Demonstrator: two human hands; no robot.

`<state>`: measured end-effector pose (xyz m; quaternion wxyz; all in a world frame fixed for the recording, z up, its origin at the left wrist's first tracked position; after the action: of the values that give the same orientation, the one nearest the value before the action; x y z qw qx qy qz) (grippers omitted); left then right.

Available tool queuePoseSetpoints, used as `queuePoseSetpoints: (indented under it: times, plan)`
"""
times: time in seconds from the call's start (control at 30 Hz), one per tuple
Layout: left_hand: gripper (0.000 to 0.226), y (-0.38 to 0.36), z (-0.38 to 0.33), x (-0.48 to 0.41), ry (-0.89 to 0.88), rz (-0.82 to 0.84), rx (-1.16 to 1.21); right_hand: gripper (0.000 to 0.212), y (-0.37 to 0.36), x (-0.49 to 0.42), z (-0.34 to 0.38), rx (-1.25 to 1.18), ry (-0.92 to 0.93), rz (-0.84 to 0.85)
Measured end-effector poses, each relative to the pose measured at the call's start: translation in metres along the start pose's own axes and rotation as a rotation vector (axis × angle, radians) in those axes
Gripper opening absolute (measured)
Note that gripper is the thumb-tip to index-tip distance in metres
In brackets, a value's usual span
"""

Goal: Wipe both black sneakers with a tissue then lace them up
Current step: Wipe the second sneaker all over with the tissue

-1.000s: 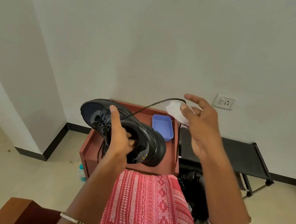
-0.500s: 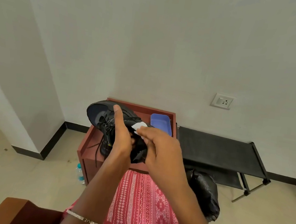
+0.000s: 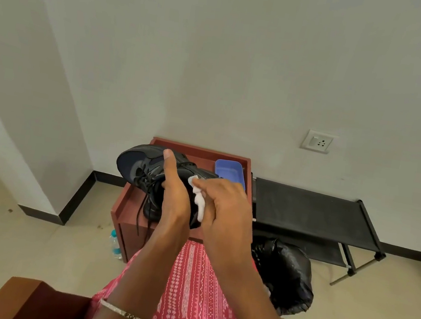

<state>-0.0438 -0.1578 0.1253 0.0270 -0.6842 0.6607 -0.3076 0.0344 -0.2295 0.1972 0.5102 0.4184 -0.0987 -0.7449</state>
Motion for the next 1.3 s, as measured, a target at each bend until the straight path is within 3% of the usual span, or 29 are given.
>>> queuePoseSetpoints:
  times: [0.1,0.2,0.37,0.43,0.6,0.7,0.83,0.97,1.1,1.3]
  plan:
    - [0.074,0.001,0.0,-0.003,0.042,-0.015,0.042,0.03,0.002,0.016,0.006,0.01,0.009,-0.005]
    - [0.118,0.005,0.003,-0.011,0.098,-0.023,0.082,0.028,0.006,0.031,0.018,0.068,0.084,-0.051]
    - [0.076,0.001,-0.001,-0.013,-0.031,-0.006,-0.052,0.034,0.008,0.002,0.013,0.142,0.142,-0.133]
    - [0.075,0.003,-0.005,-0.005,-0.103,-0.074,-0.102,0.02,0.006,-0.014,0.003,0.177,0.111,-0.14]
    - [0.065,0.011,-0.009,0.0,-0.135,-0.126,-0.136,0.019,0.003,-0.017,-0.011,0.228,0.114,-0.104]
    - [0.07,0.016,-0.011,-0.003,-0.14,-0.131,-0.118,0.031,0.012,0.006,-0.011,0.165,0.131,-0.151]
    - [0.07,0.013,-0.006,0.0,-0.115,-0.116,-0.131,0.031,0.015,0.013,-0.02,0.099,0.109,-0.17]
    - [0.051,0.003,-0.002,0.007,-0.146,-0.045,-0.209,0.028,0.008,-0.021,-0.026,0.091,0.003,-0.088]
    - [0.061,0.0,-0.008,0.014,-0.207,-0.012,-0.205,0.022,0.001,-0.042,-0.027,0.199,-0.018,0.014]
    - [0.033,0.006,-0.015,0.017,-0.206,-0.074,-0.165,0.017,0.019,-0.009,-0.021,0.235,0.053,-0.129]
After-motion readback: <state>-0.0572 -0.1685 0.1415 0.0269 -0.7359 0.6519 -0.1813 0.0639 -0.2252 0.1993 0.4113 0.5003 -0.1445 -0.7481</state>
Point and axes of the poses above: each hand's wrist, its own x-axis away from the middle knuckle, its own y-axis out of the back of the hand, z = x × y, the point moved 6 cm from there along -x, towards the middle knuckle, and after that the axes turned 4 degrees about -x, right-handed, at the moved point
